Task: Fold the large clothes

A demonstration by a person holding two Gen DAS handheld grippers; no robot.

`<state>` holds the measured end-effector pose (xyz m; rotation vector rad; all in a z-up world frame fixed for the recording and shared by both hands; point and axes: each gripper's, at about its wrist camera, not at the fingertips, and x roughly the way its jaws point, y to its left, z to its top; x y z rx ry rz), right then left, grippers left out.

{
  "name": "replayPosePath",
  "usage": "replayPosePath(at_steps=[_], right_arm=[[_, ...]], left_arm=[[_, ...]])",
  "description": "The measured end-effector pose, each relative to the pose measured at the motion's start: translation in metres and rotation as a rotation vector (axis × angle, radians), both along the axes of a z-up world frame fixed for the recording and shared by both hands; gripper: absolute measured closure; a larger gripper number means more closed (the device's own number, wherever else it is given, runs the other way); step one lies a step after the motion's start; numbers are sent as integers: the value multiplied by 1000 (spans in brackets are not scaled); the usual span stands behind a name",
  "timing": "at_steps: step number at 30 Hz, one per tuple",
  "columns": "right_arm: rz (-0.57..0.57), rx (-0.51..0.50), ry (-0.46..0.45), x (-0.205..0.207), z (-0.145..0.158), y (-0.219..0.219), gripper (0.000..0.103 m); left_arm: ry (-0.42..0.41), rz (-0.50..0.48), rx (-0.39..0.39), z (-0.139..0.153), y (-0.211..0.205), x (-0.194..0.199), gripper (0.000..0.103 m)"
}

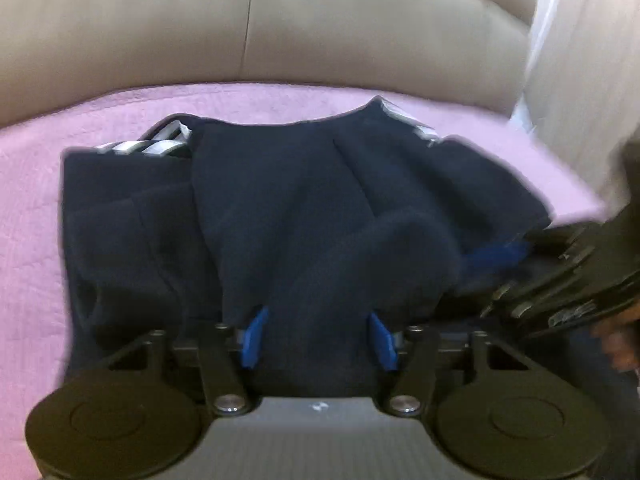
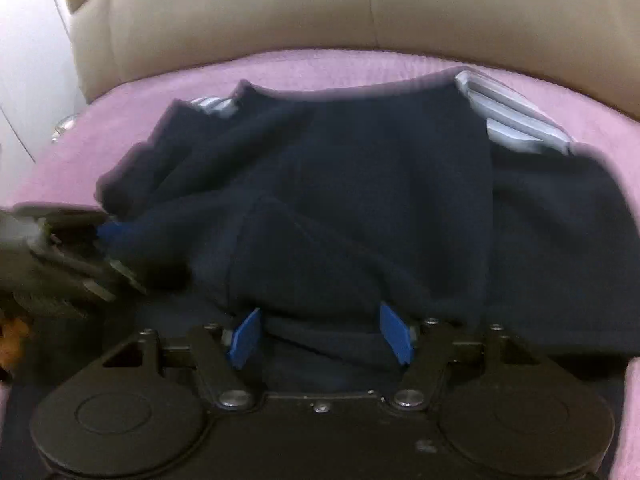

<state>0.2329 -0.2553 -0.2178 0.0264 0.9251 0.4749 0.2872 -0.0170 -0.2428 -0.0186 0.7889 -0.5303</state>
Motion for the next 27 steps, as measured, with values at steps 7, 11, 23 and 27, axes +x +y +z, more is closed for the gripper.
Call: replayPosePath(at_steps=[7,11,23,27], right_arm=[[-67,30,-159,-25,62,-37,23],[-4,27,-119,-9,62,-27,22],[14,-77,-50,-42,29,-8,20],[4,-66,-86,-69,61,-33,20]], left_arm=[[-130,9,3,48,6,-30,21],[-183,-12,19,66,-7,-20,3],[36,79,112,25,13,-38,12],[42,80,24,51,47,-80,5]])
